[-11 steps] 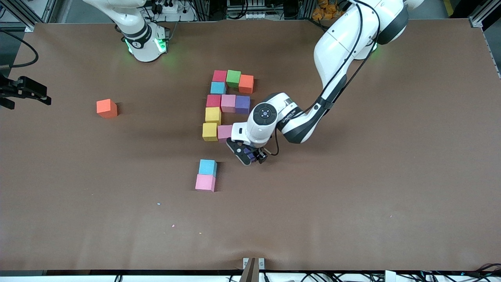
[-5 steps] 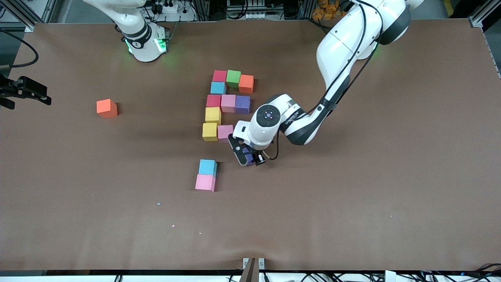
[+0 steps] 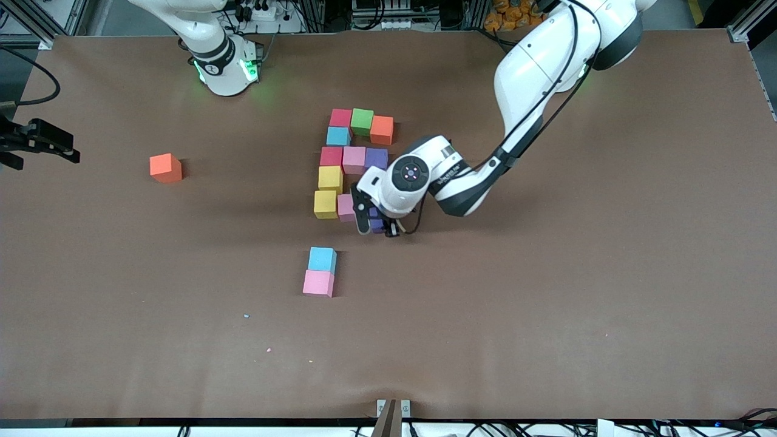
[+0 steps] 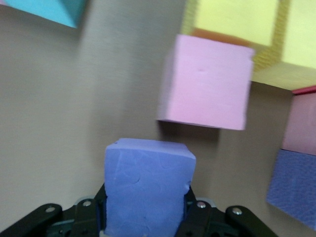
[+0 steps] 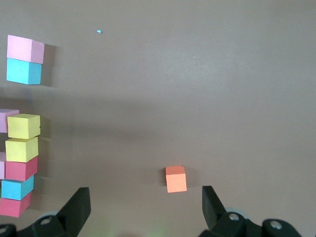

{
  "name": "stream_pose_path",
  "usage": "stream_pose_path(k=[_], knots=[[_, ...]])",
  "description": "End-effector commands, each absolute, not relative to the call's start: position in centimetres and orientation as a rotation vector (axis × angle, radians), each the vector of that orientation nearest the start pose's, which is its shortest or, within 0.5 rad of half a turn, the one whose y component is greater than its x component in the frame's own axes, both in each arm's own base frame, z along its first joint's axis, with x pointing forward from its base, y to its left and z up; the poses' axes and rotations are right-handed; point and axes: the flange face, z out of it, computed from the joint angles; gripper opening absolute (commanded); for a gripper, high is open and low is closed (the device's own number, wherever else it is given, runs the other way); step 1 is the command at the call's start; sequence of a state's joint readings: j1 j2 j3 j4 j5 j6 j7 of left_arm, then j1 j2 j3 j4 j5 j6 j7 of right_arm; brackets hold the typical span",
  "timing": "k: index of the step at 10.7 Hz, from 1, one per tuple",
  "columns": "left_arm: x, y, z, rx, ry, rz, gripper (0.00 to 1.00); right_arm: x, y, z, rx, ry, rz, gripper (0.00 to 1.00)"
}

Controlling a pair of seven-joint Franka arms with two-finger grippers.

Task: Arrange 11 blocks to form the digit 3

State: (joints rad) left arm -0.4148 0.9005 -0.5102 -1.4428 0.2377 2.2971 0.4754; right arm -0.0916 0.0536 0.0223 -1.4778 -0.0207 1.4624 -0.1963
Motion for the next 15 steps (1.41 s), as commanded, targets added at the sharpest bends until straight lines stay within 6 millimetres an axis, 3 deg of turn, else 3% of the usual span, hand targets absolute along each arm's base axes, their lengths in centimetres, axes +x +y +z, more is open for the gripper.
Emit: stream_pose_path(k=[1, 4, 15], knots=[[48.1, -53.0, 20.0, -2.558, 2.157, 0.007, 0.0, 56.0, -4.0, 62.8, -3.159, -0.195, 0.12, 1.0], [46.9, -54.0, 19.7, -2.496, 2.211, 0.004, 0.0, 56.1, -4.0, 62.8, -3.159, -0.195, 0.12, 1.0], [46.6, -55.9, 19.6, -2.317, 2.32, -0.247, 0.0, 56.0, -3.7, 62.8, -3.157, -0.202, 0.122, 1.0]])
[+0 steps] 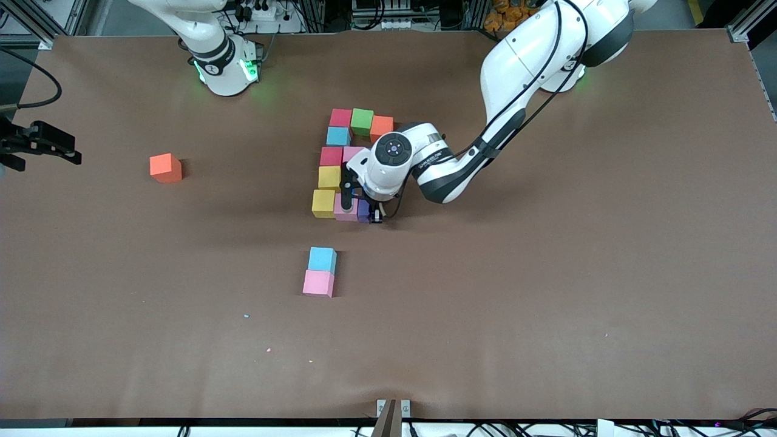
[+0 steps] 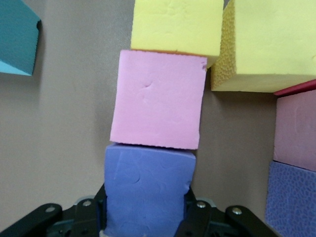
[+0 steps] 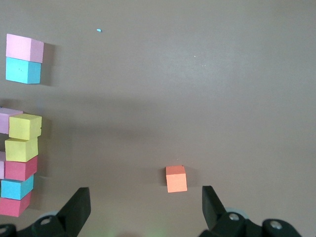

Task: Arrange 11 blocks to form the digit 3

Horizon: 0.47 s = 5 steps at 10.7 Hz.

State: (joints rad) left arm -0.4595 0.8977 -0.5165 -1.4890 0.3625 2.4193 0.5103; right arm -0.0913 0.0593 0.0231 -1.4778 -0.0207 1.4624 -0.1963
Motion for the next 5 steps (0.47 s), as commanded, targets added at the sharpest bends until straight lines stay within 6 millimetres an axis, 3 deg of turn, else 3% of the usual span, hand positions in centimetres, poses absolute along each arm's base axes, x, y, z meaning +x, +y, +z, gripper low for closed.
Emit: stream_pose_path(k=[1, 2, 3, 5], knots=[[46.6, -55.9, 19.6, -2.321, 2.319, -0.246, 0.02, 56.0, -3.7, 62.8, -3.158, -0.204, 0.125, 1.0], [46.8, -55.8, 19.7, -2.352, 2.295, -0.245, 0.57, 56.0, -3.7, 62.8, -3.158, -0.204, 0.125, 1.0], [47.0, -55.7, 19.7, -2.359, 2.288, -0.245, 1.0, 56.0, -3.7, 62.8, -3.158, -0.202, 0.125, 1.0], [47.1, -55.7, 21.1, -2.348, 2.288, -0.259, 1.0, 56.0, -3.7, 62.8, -3.157, -0.202, 0.122, 1.0]])
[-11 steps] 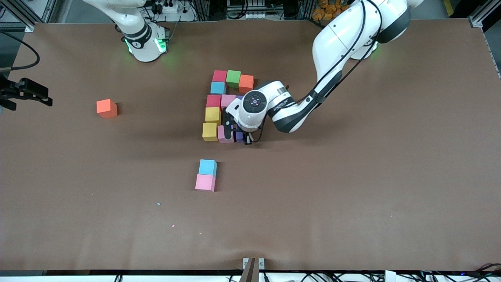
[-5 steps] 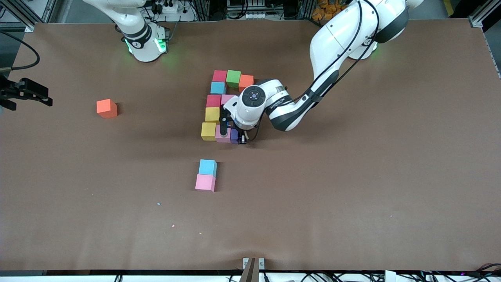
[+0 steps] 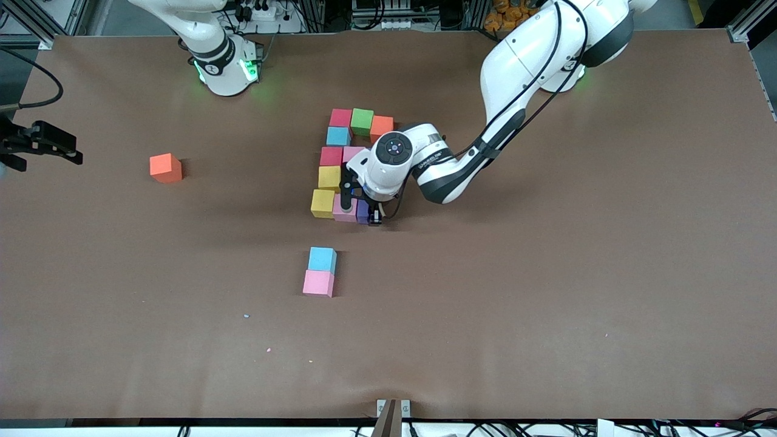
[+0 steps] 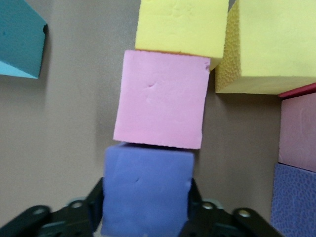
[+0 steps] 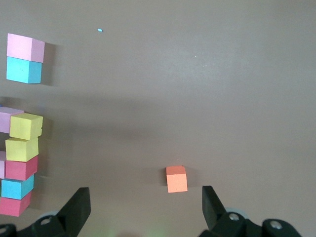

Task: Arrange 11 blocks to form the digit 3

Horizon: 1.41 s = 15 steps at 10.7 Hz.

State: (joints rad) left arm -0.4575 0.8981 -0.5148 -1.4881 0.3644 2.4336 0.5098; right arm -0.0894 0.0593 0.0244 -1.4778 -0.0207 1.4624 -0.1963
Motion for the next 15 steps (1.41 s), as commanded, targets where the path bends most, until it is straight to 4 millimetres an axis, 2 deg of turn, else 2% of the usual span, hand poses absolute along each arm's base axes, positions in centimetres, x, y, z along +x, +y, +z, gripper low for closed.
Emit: stream_pose_path(k=[1, 2, 4, 6, 9, 10, 12, 13, 14, 15], knots=[[47.3, -55.4, 22.3, -2.345, 2.285, -0.233, 1.0, 56.0, -3.7, 62.8, -3.159, -0.202, 0.123, 1.0], [46.2, -55.8, 24.4, -2.388, 2.285, -0.124, 1.0, 56.1, -3.7, 62.7, -3.158, -0.202, 0.125, 1.0], [45.5, -54.5, 32.0, -2.453, 2.212, 0.03, 1.0, 56.1, -3.7, 62.7, -3.157, -0.202, 0.125, 1.0], [44.2, -52.6, 38.1, -2.476, 2.136, 0.172, 1.0, 56.1, -3.6, 62.7, -3.157, -0.204, 0.122, 1.0], [46.8, -46.7, 43.6, -2.721, 1.657, 0.251, 1.0, 56.1, -2.4, 62.7, -3.155, -0.238, 0.126, 1.0], [47.7, -44.3, 45.6, -2.794, 1.467, 0.277, 1.0, 56.0, -1.3, 63.1, -3.149, -0.265, 0.113, 1.0], [48.0, -40.7, 50.0, -2.882, 1.142, 0.269, 1.0, 55.7, 1.5, 64.3, -3.144, -0.345, 0.059, 1.0], [47.5, -39.6, 52.1, -2.943, 0.87, 0.246, 1.0, 55.4, 1.7, 65.0, -3.145, -0.35, 0.027, 1.0], [47.4, -38.8, 53.0, -2.99, 0.588, 0.237, 1.0, 55.4, 1.5, 65.0, -3.145, -0.343, 0.027, 1.0], [47.7, -37.2, 54.8, -3.015, 0.372, 0.191, 1.0, 55.4, 1.2, 65.1, -3.145, -0.336, 0.025, 1.0]])
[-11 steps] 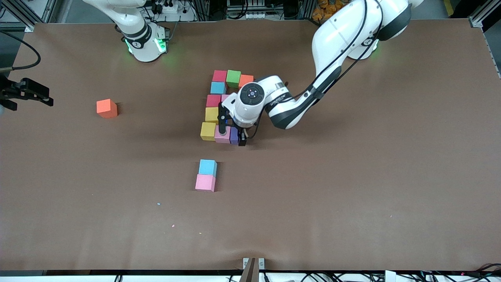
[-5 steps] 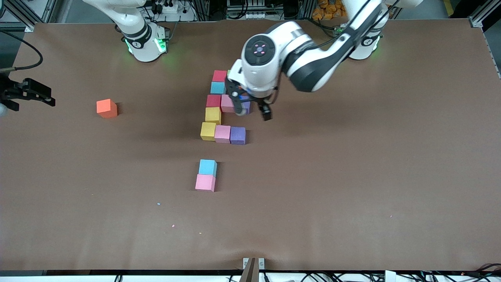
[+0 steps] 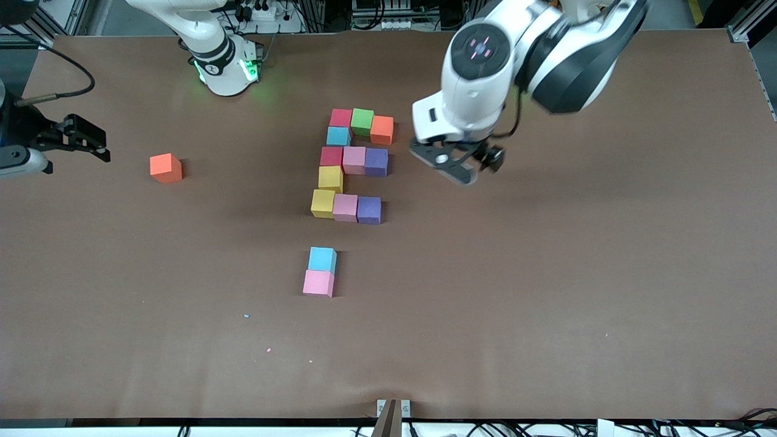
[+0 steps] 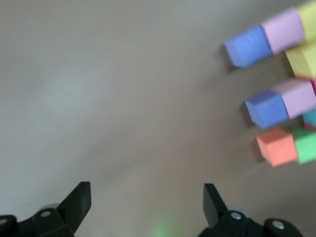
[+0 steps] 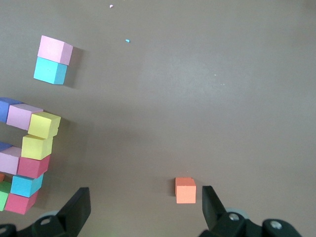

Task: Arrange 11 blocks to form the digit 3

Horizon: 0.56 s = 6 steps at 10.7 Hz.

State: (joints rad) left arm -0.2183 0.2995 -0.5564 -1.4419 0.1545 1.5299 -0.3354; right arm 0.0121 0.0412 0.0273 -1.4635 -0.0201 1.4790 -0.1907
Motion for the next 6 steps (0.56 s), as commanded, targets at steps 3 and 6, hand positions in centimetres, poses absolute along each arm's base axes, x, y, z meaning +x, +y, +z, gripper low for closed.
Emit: stream_pose_path(k=[3, 6], knots=[[49.2, -30.2, 59.8, -3.013, 0.195, 0.071, 1.0, 54.9, 1.2, 65.5, -3.148, -0.338, 0.025, 1.0], [51.0, -21.1, 64.4, -3.101, 0.119, 0.034, 1.0, 55.0, 0.2, 65.5, -3.159, -0.309, 0.017, 1.0]])
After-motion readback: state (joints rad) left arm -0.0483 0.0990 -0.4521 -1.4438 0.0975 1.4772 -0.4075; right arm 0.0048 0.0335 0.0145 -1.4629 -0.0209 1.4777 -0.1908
